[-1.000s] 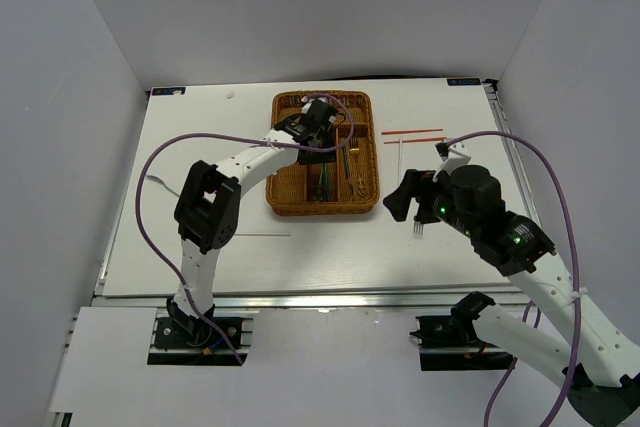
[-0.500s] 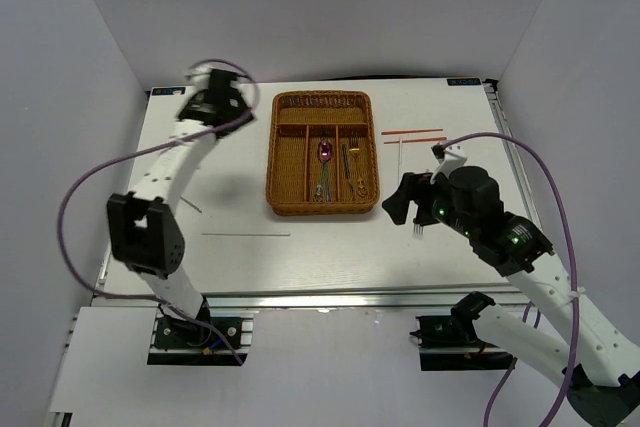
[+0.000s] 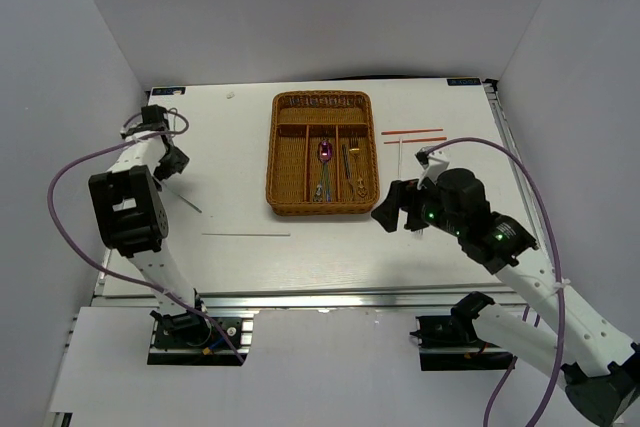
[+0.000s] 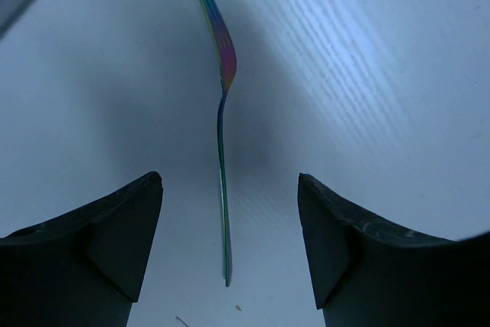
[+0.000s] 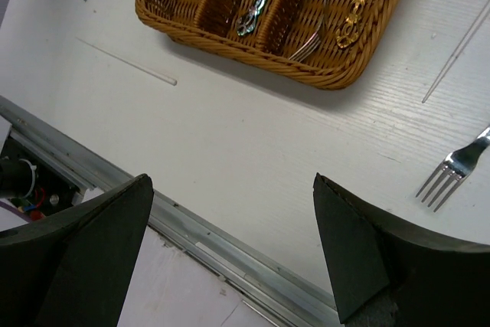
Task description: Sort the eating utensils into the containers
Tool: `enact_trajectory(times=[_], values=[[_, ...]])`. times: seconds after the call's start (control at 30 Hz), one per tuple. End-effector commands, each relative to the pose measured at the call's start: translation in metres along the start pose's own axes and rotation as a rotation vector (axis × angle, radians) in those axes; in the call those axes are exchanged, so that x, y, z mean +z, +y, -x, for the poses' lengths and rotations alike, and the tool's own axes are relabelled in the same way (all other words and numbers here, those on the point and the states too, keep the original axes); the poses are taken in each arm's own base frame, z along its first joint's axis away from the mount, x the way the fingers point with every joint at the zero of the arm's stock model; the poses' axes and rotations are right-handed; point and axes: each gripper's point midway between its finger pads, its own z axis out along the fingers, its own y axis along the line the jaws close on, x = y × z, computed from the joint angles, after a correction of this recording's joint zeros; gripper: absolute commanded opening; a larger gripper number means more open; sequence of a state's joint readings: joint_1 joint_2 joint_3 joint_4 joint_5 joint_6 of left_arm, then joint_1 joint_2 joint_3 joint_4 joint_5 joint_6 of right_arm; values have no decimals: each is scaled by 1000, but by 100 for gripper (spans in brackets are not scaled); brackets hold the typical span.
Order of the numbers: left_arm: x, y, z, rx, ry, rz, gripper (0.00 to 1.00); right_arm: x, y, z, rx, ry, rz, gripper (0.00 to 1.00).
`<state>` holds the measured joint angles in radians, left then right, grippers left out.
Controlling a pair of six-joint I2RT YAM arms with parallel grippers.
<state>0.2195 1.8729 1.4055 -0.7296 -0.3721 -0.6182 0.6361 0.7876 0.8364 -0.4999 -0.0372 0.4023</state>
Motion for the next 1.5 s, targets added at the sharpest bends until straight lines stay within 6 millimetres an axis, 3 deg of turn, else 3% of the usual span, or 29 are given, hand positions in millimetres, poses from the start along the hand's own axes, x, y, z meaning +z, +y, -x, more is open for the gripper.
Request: enact_trajectory(times=[0.0,0.17,0.3,0.5,0.6,0.67,0.77,0.87,1.0,1.03,1.1,1.13,1.27,1.37,1.47], values=[[-1,-7,-5,-14,7,-39,80,11,8,1,-31,-9,60,89],[19,-6,-18,-35,33,-17,74,22,11,-7,-31,20,95,89],[33,-3,-30,-35,67,1,51,25,10,-7,-42,24,97,89],[46,7,-52,-51,100,7,50,25,10,-2,-64,18,89,89],[54,8,-65,-49,125,2,37,27,11,-2,-59,19,97,89],[56,6,-69,-44,140,-1,13,28,12,-3,-52,24,103,89],[55,2,-69,-33,147,-27,0,27,13,-3,-50,21,104,89],[41,-12,-57,-14,130,-116,0,23,13,2,-51,7,102,89],[-5,-51,-27,44,52,-313,0,19,9,4,-52,-1,75,89],[-31,-71,-15,87,-3,-367,0,18,8,4,-53,-2,72,89],[-55,-85,-14,195,-48,-379,0,14,7,3,-59,-18,75,89],[-83,-109,-18,257,-78,-441,0,13,4,4,-57,-24,63,89],[-145,-161,-46,412,-126,-612,0,6,-14,5,-41,-40,-28,89],[-171,-194,-72,511,-92,-718,0,2,-17,3,-29,-22,-39,89],[-181,-223,-103,602,-24,-780,0,1,-19,-1,-18,-5,-49,89]])
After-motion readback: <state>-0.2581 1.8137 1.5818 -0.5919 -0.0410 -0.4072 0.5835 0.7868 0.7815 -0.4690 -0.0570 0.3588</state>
